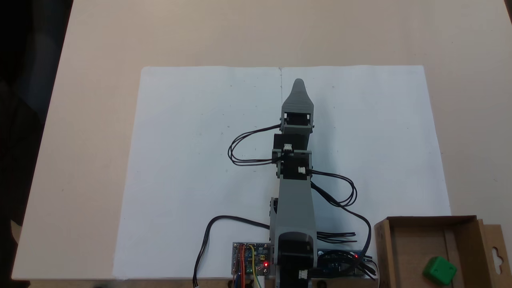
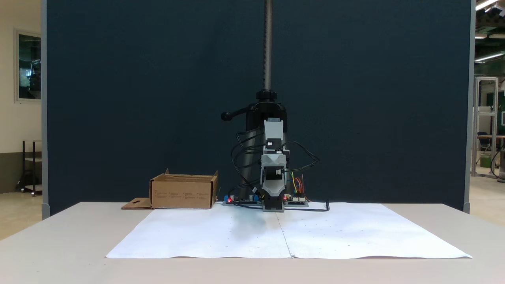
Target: Grasp a green dice and put it in the bin.
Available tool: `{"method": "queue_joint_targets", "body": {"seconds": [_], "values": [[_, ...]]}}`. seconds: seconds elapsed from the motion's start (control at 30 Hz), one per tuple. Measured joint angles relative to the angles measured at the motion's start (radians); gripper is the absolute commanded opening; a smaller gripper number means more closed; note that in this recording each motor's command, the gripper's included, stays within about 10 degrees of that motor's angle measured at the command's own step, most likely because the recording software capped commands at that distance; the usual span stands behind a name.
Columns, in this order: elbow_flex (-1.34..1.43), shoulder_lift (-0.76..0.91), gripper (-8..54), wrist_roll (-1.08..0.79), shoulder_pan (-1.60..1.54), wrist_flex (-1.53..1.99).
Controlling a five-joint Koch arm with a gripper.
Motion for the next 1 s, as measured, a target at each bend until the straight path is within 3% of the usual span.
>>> {"method": "queue_joint_targets", "body": {"seconds": [0.67,1.0], "values": [[0.305,0.0,44.1,-0.003,-0.005,-0.629],[0.31,0.0,44.7,-0.003,0.005,-0.67]]}}
